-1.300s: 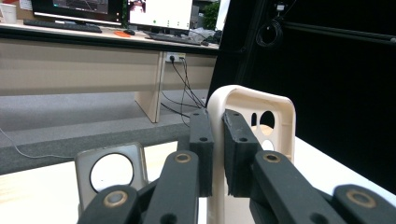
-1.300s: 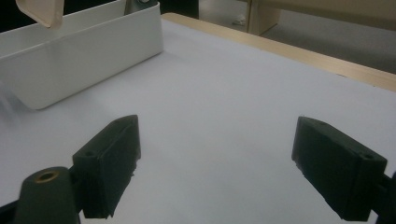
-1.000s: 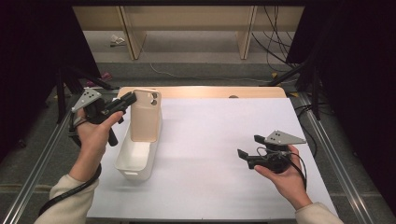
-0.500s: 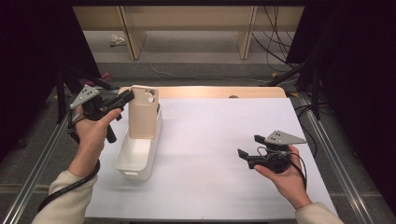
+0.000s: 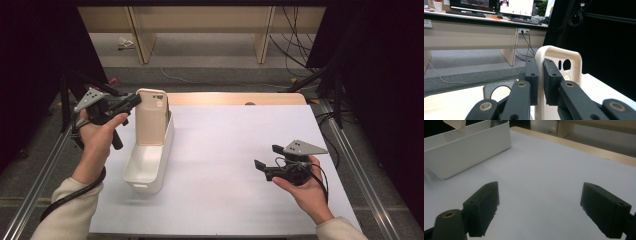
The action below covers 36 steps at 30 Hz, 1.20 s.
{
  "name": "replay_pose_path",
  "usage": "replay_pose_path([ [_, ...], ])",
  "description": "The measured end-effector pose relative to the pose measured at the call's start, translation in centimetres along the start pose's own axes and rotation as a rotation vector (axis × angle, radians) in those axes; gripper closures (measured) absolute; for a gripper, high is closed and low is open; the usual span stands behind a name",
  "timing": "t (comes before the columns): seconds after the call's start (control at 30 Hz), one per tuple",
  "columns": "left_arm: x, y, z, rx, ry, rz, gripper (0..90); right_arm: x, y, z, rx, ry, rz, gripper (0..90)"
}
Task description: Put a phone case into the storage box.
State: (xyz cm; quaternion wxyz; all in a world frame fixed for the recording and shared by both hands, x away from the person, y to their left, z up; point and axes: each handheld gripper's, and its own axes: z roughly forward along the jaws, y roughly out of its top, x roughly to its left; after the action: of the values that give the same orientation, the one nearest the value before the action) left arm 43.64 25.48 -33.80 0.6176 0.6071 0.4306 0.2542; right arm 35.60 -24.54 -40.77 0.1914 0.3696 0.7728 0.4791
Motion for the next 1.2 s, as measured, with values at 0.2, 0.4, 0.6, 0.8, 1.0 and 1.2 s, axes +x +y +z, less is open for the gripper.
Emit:
replay_pose_path([
  [0.2,0.3,0.3,0.3,-0.001,0.005,0.004,82.9,0.0,0.0,0.0,-0.001,0.001,0.002,16.3],
  [0.4,0.8,0.6,0.7,-0.001,0.010,0.012,82.9,0.0,0.0,0.0,0.000,0.001,0.003,16.3],
  [0.6,1.4,0.6,1.1,-0.002,0.019,0.005,82.9,0.0,0.0,0.1,0.000,0.002,0.002,16.3],
  [0.8,2.0,0.1,1.9,-0.005,0.022,0.004,82.9,0.0,0.0,0.0,0.000,0.002,0.003,16.3],
  [1.0,2.5,-0.7,2.9,0.015,0.039,-0.006,82.8,-0.1,-0.1,0.1,0.000,0.004,0.002,16.2],
  [1.2,3.2,-1.4,3.9,0.043,0.051,-0.014,82.8,-0.1,-0.1,0.1,0.001,0.006,0.002,16.2],
])
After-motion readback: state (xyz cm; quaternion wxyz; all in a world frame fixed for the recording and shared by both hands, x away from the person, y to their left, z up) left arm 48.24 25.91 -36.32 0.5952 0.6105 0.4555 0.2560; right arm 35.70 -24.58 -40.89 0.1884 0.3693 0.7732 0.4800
